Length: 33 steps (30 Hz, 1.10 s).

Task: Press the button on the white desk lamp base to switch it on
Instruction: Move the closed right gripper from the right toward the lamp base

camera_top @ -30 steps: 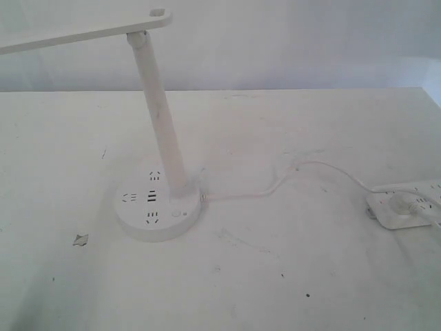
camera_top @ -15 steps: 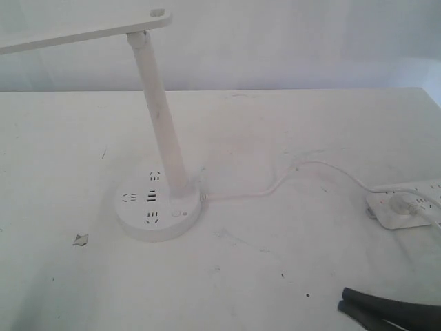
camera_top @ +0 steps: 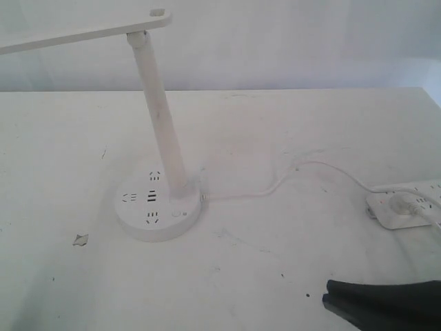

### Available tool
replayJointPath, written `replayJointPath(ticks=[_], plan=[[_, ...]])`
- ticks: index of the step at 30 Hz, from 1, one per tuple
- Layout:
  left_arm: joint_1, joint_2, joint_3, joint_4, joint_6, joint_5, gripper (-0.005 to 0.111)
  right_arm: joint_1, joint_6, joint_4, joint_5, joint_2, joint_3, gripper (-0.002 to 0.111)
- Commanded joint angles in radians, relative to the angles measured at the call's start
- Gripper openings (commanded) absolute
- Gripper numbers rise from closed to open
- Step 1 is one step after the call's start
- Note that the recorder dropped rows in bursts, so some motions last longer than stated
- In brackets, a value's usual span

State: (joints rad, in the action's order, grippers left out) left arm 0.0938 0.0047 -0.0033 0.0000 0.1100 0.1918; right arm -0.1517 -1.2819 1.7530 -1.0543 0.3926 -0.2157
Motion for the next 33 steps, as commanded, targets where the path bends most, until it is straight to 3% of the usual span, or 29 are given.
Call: replayJointPath(ticks=[1,13,17,24,33], plan=[[0.006,-0.005,0.003,-0.006,-0.001,-0.005,0.000,0.002,-0.035,-0.041,0.075,0.063,-0.007,0.005],[0.006,-0.005,0.003,-0.006,-0.001,-0.005,0.000,0.006,0.030,-0.085,0.091,0.346,-0.020,0.005],[0.006,-0.005,0.003,-0.006,-0.001,-0.005,0.000,0.050,0.030,-0.085,0.114,0.438,-0.049,0.005],[0.006,-0.005,0.003,-0.006,-0.001,-0.005,0.000,0.232,0.103,-0.141,0.206,0.573,-0.089,0.005],[0.006,-0.005,0.003,-0.006,-0.001,-0.005,0.000,0.564,0.359,-0.441,0.443,0.768,-0.177,0.005]])
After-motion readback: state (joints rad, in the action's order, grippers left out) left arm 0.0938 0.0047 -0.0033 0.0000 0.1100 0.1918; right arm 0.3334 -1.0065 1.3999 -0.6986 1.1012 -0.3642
